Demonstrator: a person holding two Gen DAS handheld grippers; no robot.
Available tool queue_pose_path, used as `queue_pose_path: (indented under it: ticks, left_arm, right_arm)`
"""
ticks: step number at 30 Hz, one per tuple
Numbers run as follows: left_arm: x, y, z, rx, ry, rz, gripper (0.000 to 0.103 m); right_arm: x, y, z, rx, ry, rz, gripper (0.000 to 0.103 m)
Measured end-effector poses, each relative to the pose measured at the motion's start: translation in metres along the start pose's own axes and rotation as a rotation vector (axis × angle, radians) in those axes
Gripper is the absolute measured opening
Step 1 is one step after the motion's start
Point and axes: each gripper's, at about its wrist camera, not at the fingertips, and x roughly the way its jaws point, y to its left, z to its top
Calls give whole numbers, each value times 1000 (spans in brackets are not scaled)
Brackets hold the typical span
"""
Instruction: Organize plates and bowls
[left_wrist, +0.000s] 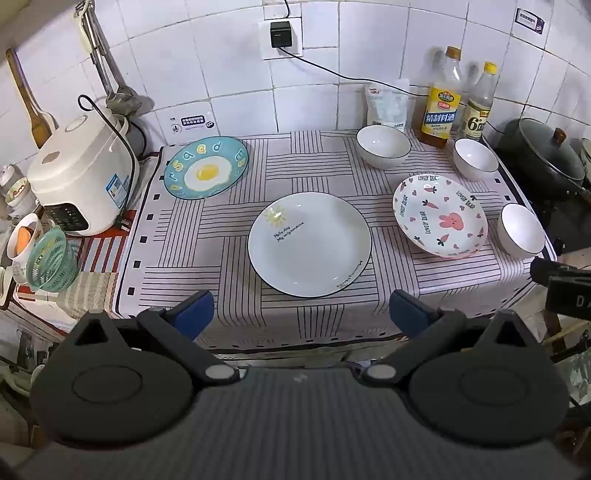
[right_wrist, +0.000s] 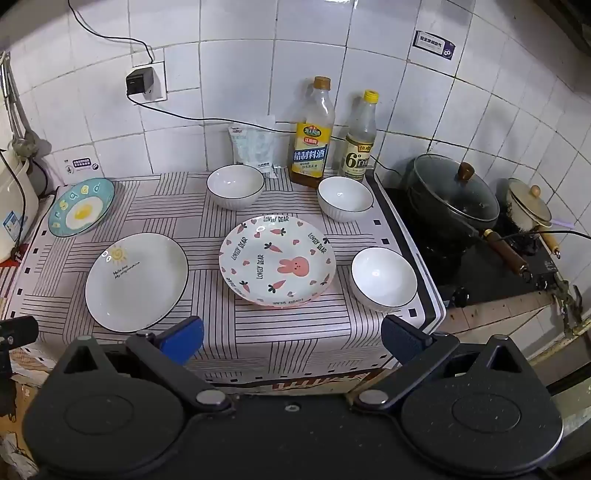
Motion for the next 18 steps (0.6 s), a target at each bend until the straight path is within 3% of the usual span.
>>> queue_pose_path:
  ticks: [9, 18]
  left_arm:
    - [-4, -2, -6, 26, -44, 20, 100]
    - [-6, 1, -8, -2, -64, -11, 101]
  right_arm:
    - [1, 1, 1, 1, 2, -7, 103]
    - [-3, 0, -2, -4, -4, -19, 103]
